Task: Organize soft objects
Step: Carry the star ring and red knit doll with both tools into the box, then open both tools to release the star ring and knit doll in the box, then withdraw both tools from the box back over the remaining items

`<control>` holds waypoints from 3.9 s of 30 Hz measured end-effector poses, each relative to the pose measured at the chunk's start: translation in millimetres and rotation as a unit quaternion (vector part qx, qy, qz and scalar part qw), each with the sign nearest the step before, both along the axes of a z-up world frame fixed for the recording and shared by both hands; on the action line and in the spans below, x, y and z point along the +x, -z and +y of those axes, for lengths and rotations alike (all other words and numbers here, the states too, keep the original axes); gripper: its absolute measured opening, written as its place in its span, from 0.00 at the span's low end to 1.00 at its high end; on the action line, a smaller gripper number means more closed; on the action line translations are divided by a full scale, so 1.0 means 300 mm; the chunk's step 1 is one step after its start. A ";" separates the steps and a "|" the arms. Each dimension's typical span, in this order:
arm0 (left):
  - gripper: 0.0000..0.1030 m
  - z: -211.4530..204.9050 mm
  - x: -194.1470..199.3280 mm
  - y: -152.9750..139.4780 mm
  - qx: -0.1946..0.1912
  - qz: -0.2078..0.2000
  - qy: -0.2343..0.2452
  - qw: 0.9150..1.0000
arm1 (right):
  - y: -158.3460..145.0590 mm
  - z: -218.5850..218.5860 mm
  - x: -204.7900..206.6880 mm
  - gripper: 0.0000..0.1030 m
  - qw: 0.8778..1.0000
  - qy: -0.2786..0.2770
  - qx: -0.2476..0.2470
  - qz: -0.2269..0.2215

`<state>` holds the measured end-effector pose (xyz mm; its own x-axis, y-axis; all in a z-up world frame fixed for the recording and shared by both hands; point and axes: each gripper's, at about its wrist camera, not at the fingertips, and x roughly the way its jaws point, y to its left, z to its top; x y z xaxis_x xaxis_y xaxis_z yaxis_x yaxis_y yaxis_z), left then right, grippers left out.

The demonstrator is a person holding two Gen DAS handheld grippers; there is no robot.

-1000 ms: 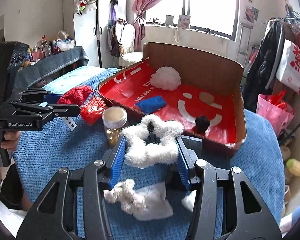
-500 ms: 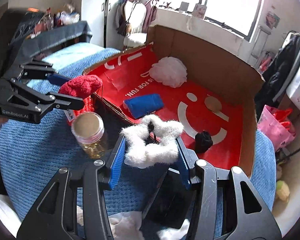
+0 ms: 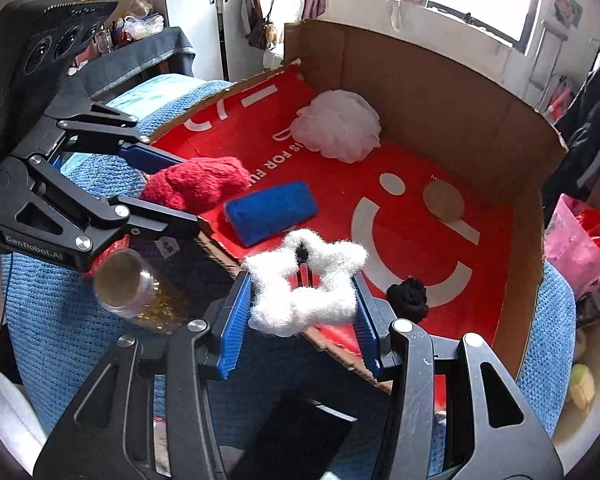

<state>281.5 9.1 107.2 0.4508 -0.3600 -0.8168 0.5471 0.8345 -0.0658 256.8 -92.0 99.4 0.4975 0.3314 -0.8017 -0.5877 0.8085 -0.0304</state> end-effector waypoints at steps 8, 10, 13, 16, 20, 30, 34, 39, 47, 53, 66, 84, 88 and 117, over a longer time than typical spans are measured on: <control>0.44 -0.135 0.102 0.026 0.018 0.020 0.040 0.999 | 0.019 -0.083 0.095 0.45 0.999 -0.005 0.008 0.031; 0.44 -0.156 0.131 0.037 0.021 0.025 0.044 0.998 | 0.023 -0.100 0.110 0.45 0.999 -0.011 0.007 0.035; 0.44 -0.184 0.168 0.052 0.029 0.031 0.051 0.998 | 0.030 -0.109 0.124 0.45 0.999 -0.022 -0.003 0.030; 0.44 -0.210 0.193 0.069 0.039 0.033 0.056 0.997 | 0.040 -0.114 0.144 0.45 0.999 -0.031 -0.007 0.034; 0.44 -0.234 0.221 0.090 0.047 0.042 0.062 0.996 | 0.058 -0.105 0.172 0.44 0.997 -0.053 -0.008 0.048; 0.44 -0.251 0.261 0.126 0.076 0.053 0.062 0.994 | 0.095 -0.070 0.249 0.45 0.991 -0.108 -0.029 0.067; 0.44 -0.258 0.279 0.132 0.093 0.048 0.060 0.993 | 0.090 -0.080 0.288 0.45 0.992 -0.102 -0.031 0.069; 0.44 -0.255 0.330 0.124 0.098 0.041 0.050 0.993 | 0.099 -0.098 0.353 0.45 0.993 -0.064 -0.029 0.091; 0.44 -0.252 0.425 0.141 0.100 0.057 0.031 0.993 | 0.109 -0.108 0.420 0.45 0.993 -0.013 -0.048 0.108; 0.44 -0.257 0.452 0.149 0.102 0.061 0.025 0.993 | 0.145 -0.102 0.464 0.45 0.990 0.015 -0.065 0.125; 0.47 -0.268 0.464 0.151 0.103 0.059 0.024 0.993 | 0.165 -0.024 0.450 0.47 0.988 0.022 -0.091 0.120; 0.75 -0.231 0.402 0.073 0.088 0.028 0.002 0.996 | 0.071 -0.107 0.382 0.58 0.992 0.058 -0.067 0.088; 0.80 -0.192 0.347 0.003 0.078 0.010 -0.016 0.997 | -0.007 -0.144 0.318 0.61 0.994 0.075 -0.048 0.066; 1.00 0.148 -0.463 -0.230 -0.015 -0.140 -0.166 0.976 | -0.245 -0.407 -0.535 0.78 0.980 0.169 0.046 -0.094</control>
<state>142.5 53.6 176.4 0.7504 -0.1786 -0.6364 0.2476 0.9686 0.0201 96.3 -214.2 172.8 0.7278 0.1882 -0.6595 -0.2765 0.9605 -0.0311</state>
